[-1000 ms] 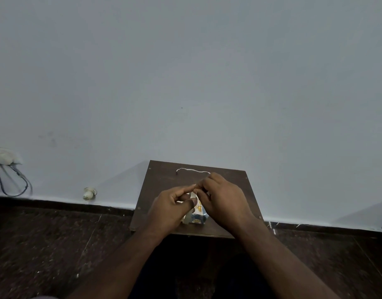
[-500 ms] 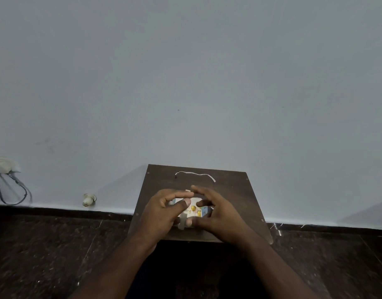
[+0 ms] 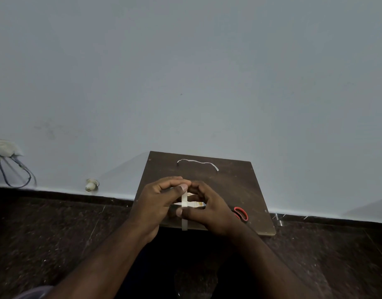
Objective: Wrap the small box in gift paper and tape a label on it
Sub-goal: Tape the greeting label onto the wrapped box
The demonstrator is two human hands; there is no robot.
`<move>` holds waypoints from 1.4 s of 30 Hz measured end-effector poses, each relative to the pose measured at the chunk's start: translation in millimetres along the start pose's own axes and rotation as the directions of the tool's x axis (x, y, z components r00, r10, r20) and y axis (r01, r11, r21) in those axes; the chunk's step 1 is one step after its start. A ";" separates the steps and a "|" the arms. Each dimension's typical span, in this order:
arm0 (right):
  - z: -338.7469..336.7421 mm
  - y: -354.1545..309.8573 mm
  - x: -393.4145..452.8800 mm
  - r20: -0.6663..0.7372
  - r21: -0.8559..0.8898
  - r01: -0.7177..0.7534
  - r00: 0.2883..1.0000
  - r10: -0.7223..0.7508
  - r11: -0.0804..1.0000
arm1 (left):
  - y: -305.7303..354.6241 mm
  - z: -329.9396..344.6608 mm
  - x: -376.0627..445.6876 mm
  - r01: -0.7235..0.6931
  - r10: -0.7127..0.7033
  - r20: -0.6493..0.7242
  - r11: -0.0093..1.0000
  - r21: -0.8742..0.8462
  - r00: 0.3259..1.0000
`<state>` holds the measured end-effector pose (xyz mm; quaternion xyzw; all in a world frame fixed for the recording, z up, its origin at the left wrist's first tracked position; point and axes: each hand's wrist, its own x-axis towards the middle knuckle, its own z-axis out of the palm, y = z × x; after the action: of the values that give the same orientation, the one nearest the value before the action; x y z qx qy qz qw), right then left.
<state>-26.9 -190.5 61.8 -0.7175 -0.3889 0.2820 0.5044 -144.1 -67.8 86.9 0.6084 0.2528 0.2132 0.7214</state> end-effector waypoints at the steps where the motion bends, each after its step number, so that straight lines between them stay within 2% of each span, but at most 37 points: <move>1: 1.4 0.6 -0.1 0.006 -0.002 -0.014 1.000 0.014 1.000 | 0.2 -0.2 -0.7 0.015 -0.015 -0.004 1.000 -0.013 1.000; 13: 3.7 3.4 7.8 0.062 0.019 -0.094 0.994 0.093 0.995 | 7.1 -1.7 -2.1 0.089 -0.089 0.006 0.992 -0.090 0.996; 24: 2.4 7.6 13.5 0.119 0.098 -0.134 0.985 0.122 0.986 | 6.5 -1.8 -0.6 0.063 -0.059 0.031 0.986 -0.153 0.998; 26: 1.4 7.0 12.1 0.127 0.050 -0.112 0.986 0.104 0.992 | 5.2 -2.0 0.8 0.037 -0.032 0.041 0.990 -0.134 0.999; 28: -3.3 7.1 10.7 0.077 -0.040 -0.077 0.994 0.080 0.996 | 2.6 -2.2 2.4 0.004 0.000 0.042 0.995 -0.100 0.999; 31: -28.0 16.3 12.2 -0.141 -0.089 -0.114 0.985 0.101 0.989 | 0.5 -2.4 4.1 -0.023 0.025 0.015 0.995 -0.095 1.000; 33: -53.5 30.4 11.1 -0.290 -0.221 -0.203 0.948 0.135 0.954 | 0.8 -2.8 5.4 -0.023 0.024 0.004 0.994 -0.108 1.000; 35: -76.0 49.7 6.8 -0.380 -0.331 -0.319 0.907 0.184 0.888 | -0.3 -2.4 6.3 -0.018 0.019 0.009 0.994 -0.111 1.000; 39: -93.0 83.7 -0.4 -0.388 -0.625 -0.454 0.886 0.252 0.635 | -5.1 -3.1 5.8 -0.022 0.023 0.011 0.995 -0.101 1.000; 42: -95.9 99.4 -1.7 -0.342 -0.700 -0.465 0.884 0.317 0.542 | -8.0 -3.0 7.8 -0.031 0.031 -0.008 0.995 -0.098 1.000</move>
<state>75.9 -259.1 0.0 -0.9520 -0.2542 0.1320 0.1078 -139.8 -62.1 77.8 0.5756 0.2349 0.2382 0.7462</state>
